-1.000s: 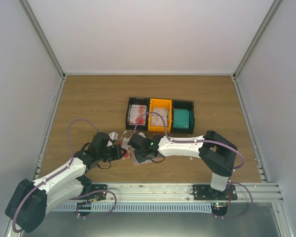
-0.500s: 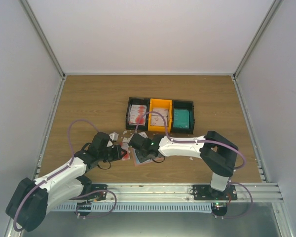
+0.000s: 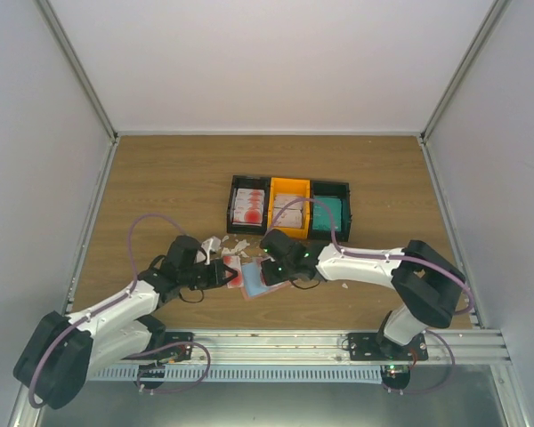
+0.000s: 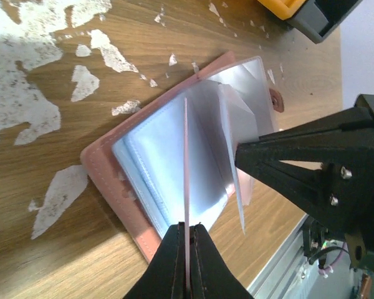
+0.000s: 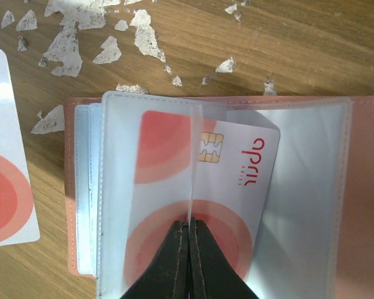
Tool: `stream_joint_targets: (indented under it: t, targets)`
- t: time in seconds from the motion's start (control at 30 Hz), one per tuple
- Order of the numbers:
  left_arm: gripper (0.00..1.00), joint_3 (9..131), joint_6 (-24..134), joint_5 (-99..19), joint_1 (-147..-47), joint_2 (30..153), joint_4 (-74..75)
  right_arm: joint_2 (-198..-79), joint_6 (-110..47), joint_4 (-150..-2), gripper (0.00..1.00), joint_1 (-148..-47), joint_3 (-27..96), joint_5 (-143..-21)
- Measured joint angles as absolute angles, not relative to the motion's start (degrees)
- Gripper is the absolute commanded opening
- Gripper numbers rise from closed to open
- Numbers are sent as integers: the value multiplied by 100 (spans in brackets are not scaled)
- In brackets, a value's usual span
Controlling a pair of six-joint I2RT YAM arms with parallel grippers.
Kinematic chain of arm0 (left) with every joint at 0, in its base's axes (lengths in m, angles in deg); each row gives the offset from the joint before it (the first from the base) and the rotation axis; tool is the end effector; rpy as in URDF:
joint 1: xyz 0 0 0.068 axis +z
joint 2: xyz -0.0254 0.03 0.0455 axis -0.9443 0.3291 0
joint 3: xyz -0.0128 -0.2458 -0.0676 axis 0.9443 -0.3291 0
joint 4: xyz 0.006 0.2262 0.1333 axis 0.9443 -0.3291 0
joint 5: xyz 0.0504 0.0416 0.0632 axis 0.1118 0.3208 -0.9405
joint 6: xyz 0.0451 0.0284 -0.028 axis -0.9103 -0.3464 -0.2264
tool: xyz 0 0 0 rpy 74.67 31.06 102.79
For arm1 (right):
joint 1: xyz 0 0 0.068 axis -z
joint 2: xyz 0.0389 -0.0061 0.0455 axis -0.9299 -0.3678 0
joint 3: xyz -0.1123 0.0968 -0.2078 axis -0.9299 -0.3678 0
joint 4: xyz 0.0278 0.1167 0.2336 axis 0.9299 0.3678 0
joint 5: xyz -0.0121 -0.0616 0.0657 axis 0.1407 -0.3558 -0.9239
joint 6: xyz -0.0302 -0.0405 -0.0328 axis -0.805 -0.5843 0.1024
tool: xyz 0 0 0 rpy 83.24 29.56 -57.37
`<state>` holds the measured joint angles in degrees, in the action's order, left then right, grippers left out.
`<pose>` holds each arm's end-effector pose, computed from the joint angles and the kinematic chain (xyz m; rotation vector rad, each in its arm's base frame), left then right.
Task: Put the credit cards into the card holder
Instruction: Turn over the card slot in the card holder.
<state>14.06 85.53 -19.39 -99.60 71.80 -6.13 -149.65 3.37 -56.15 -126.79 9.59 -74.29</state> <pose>0.1570 -0.1110 0.1272 -0.0294 2.5432 -1.1536 0.1629 0.2642 0.1391 -0.3959 2.7410 0.5386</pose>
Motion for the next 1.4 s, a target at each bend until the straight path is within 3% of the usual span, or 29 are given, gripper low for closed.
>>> stream_joint_targets:
  t: [0.93,1.03,1.2,1.4]
  targets:
    - [0,1358,8859,-1476,-10448,8900,965,-14726,66,-6773,6,-12144,201,-8587]
    - [0,1360,8885,-1450,-10480,9005,1099,-14726,33,-6775,10,-12144,201,-8635]
    - [0,1369,8903,-1380,-10500,9204,1291,-14748,-28,-6775,27,-12144,201,-8668]
    - [0,1369,8903,-1354,-10526,9307,1413,-14746,-71,-6765,41,-12141,201,-8598]
